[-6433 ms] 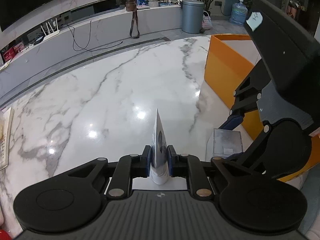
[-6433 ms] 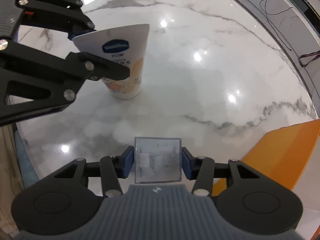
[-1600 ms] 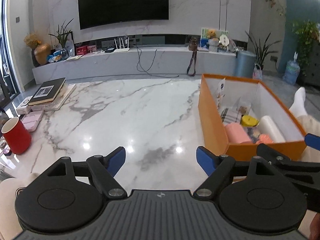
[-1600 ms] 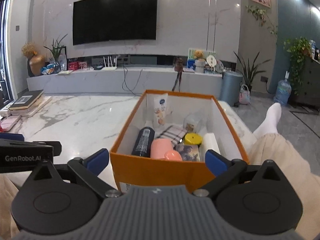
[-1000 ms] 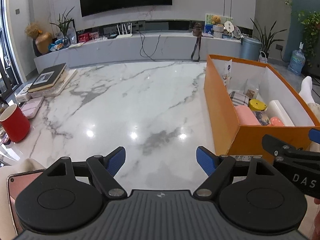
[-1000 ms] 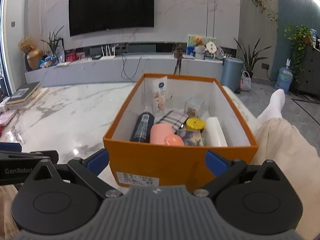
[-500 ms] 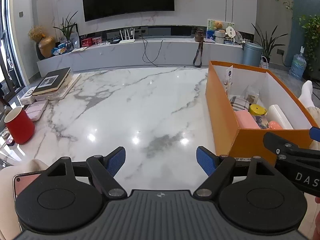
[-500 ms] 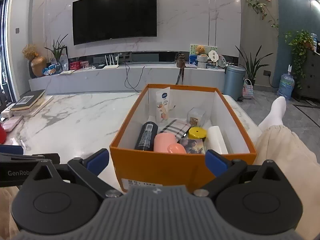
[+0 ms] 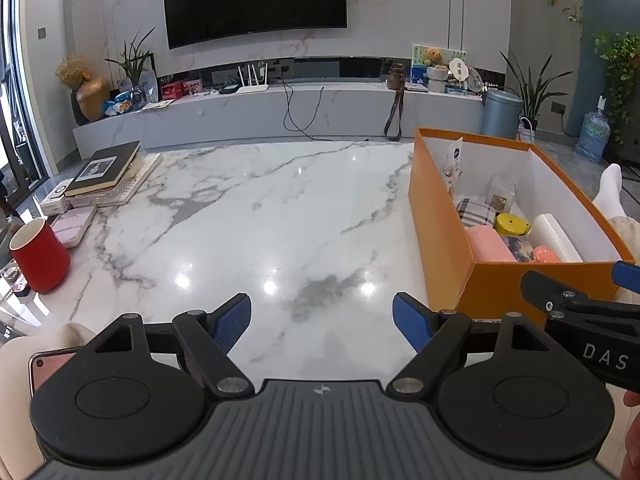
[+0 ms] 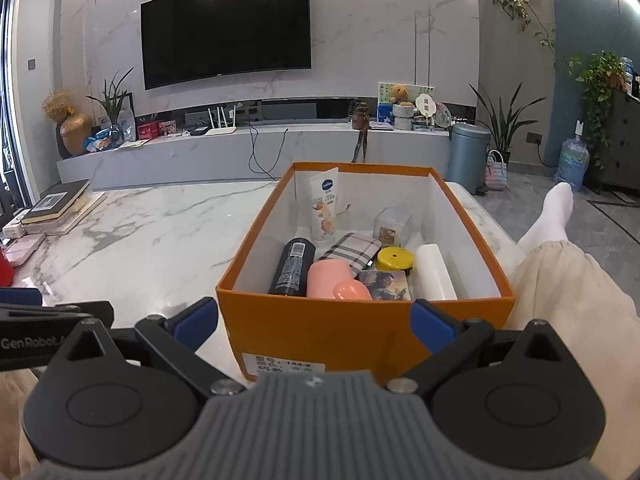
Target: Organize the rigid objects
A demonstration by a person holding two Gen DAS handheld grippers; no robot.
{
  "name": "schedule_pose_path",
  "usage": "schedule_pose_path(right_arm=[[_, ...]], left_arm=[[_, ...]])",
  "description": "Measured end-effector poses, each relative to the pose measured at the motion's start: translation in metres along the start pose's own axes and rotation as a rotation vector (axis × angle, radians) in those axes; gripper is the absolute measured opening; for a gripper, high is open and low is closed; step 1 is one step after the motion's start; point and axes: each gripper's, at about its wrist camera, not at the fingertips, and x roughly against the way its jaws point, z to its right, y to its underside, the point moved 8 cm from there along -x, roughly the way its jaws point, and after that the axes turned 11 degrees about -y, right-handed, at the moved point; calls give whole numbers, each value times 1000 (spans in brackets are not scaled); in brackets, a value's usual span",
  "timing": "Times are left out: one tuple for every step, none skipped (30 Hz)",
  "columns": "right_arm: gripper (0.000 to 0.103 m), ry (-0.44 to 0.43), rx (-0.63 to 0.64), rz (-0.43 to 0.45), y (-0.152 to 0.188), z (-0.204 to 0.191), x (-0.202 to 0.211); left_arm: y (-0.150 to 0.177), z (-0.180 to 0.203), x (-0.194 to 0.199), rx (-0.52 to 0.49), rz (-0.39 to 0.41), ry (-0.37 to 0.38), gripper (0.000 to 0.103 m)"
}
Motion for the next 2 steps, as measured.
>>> schedule_pose_path(right_arm=[[100,0,0,0,0,0,0],[100,0,1,0,0,0,0]], left_arm=[[0,0,0,0,3,1,94],[-1,0,1,0,6,2,94]])
